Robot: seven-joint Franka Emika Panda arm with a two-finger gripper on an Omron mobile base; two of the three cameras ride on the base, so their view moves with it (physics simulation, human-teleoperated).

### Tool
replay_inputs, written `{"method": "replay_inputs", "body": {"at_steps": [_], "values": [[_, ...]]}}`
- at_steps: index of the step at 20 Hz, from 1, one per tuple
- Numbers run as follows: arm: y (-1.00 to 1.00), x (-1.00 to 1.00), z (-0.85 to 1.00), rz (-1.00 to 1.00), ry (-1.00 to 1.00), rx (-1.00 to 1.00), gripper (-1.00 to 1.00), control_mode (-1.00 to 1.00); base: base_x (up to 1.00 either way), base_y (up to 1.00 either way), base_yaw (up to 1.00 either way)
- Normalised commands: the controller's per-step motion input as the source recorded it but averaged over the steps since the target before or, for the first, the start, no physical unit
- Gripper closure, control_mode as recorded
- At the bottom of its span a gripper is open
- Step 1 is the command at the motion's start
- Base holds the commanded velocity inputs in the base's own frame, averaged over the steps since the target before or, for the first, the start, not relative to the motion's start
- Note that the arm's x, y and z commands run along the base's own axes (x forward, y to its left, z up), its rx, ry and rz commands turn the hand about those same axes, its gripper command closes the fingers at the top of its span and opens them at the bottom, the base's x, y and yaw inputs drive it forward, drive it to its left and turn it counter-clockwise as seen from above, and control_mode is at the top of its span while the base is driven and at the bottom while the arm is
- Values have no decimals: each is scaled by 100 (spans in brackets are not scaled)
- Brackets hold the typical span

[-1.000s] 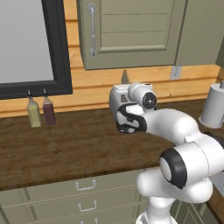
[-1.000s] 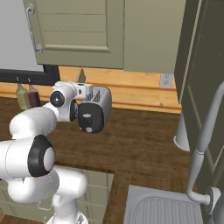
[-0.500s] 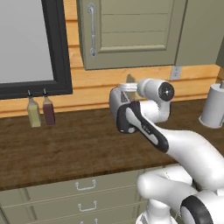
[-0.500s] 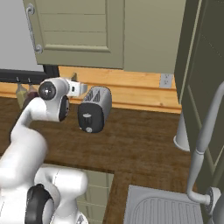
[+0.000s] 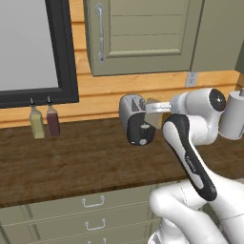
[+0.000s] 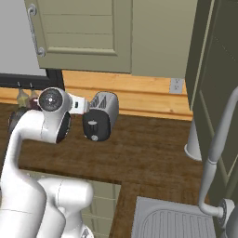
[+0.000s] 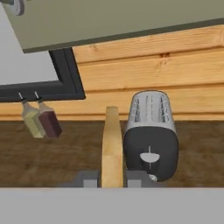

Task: Start the toaster. Once the lever pops up, take the bread to the plate on the dining counter.

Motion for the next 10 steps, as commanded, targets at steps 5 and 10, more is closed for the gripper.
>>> {"method": "replay_inputs", "body": {"at_steps": [5,10], "values": [[0,-98,0,2,6,0,100,-100,0,0,0],[-6,-78,0,0,2,0,100,-100,0,0,0]]}}
